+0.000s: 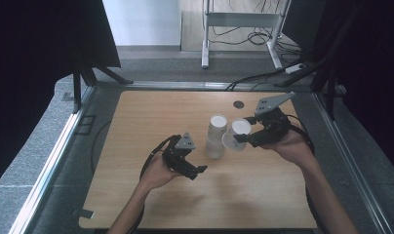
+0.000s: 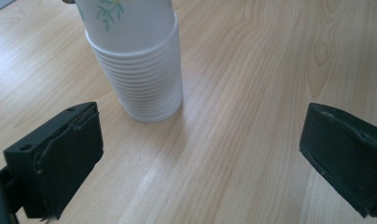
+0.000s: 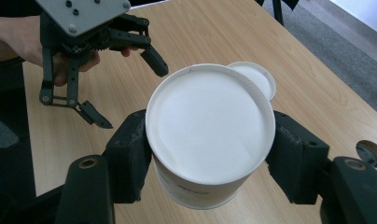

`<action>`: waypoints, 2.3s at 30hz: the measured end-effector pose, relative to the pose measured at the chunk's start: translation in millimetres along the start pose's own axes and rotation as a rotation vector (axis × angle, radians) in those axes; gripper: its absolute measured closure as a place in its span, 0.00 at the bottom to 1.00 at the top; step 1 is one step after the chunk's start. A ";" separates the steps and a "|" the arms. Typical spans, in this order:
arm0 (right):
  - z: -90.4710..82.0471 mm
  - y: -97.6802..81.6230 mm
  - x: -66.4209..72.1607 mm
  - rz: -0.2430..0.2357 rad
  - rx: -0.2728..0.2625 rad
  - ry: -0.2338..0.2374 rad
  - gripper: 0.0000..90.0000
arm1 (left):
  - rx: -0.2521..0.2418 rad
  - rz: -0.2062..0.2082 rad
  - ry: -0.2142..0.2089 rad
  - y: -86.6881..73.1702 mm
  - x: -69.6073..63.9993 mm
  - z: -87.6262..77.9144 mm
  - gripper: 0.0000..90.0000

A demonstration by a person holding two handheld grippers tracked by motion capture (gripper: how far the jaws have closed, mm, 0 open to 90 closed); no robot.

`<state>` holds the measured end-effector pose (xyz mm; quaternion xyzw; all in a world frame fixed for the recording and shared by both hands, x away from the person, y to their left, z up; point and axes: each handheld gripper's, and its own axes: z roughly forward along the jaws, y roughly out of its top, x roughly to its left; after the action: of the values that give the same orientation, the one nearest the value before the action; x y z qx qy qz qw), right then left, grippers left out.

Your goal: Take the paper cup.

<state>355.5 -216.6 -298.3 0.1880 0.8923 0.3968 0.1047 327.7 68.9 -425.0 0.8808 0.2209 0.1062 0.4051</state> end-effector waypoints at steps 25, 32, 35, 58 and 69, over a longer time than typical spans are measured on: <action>24.6 -42.4 18.9 -0.008 -0.031 0.025 0.40 | -0.017 0.008 0.005 -31.3 -18.5 -5.4 0.00; 34.6 -54.9 23.1 -0.007 -0.034 0.034 0.40 | -0.019 0.004 -0.007 -40.3 -23.2 -0.4 0.00; 37.5 -59.9 24.9 -0.001 -0.046 0.037 0.40 | -0.024 0.003 -0.013 -43.0 -24.6 1.1 0.00; 67.6 -94.8 37.8 0.015 -0.065 0.051 0.40 | -0.046 0.000 -0.068 -48.7 -34.5 7.7 0.00; 72.0 -100.4 46.6 -0.003 -0.118 0.121 0.40 | -0.057 0.026 -0.085 -46.4 -39.8 3.6 0.01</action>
<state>312.0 -210.6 -422.9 0.1556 0.8723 0.4593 0.0620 279.9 74.2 -462.9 0.8754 0.1892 0.0801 0.4375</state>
